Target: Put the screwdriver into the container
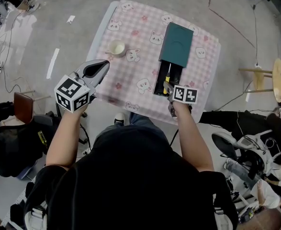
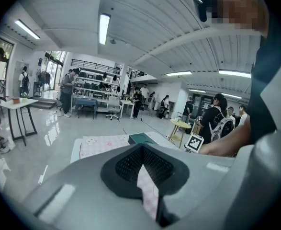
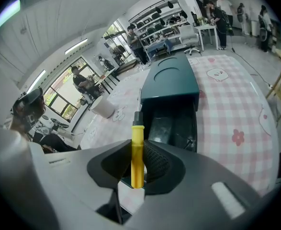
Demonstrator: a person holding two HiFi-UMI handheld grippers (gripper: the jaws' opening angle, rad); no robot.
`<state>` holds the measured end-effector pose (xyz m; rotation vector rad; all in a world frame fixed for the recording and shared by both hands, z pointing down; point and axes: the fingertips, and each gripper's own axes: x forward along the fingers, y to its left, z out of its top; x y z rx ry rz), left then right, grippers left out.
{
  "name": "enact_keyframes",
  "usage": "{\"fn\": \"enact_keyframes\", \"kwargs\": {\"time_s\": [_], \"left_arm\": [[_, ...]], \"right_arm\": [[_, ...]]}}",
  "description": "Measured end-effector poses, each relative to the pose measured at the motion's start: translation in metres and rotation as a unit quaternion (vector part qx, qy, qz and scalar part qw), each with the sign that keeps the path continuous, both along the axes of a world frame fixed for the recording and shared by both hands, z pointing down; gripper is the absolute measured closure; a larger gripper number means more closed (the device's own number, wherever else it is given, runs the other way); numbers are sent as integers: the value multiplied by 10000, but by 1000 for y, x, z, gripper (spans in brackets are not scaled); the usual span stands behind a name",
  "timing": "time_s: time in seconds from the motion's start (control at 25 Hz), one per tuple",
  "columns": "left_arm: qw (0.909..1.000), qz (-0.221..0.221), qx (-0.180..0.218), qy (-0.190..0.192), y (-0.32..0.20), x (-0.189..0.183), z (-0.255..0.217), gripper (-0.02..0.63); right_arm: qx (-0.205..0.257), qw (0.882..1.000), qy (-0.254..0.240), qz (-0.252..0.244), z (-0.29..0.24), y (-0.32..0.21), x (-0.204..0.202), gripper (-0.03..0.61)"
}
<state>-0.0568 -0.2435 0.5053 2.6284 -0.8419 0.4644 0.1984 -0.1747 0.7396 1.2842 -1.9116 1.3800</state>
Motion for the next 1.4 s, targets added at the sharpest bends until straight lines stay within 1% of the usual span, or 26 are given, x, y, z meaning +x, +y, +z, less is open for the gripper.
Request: {"fn": "enact_keyframes", "kwargs": {"time_s": [0.32,0.68,0.96,1.4], "left_arm": [[10000,-48,-84,-17,-1,-8,11,612],[9999,-58,-119,-28,-3,-4,17,612],[9998,-83,-177,-40,-1,-5,21,612],[9996,-128,-268,-20,-2,-6,31,612]], "right_arm": [[-330,9994,75,-51,21,0,-6,474],[-594,9982,53,-72,38,-4,-4,474],[-808,9967,37,2,49,0,-2,474],[-1023,9947,33,59,65,-8,-3,474]]}}
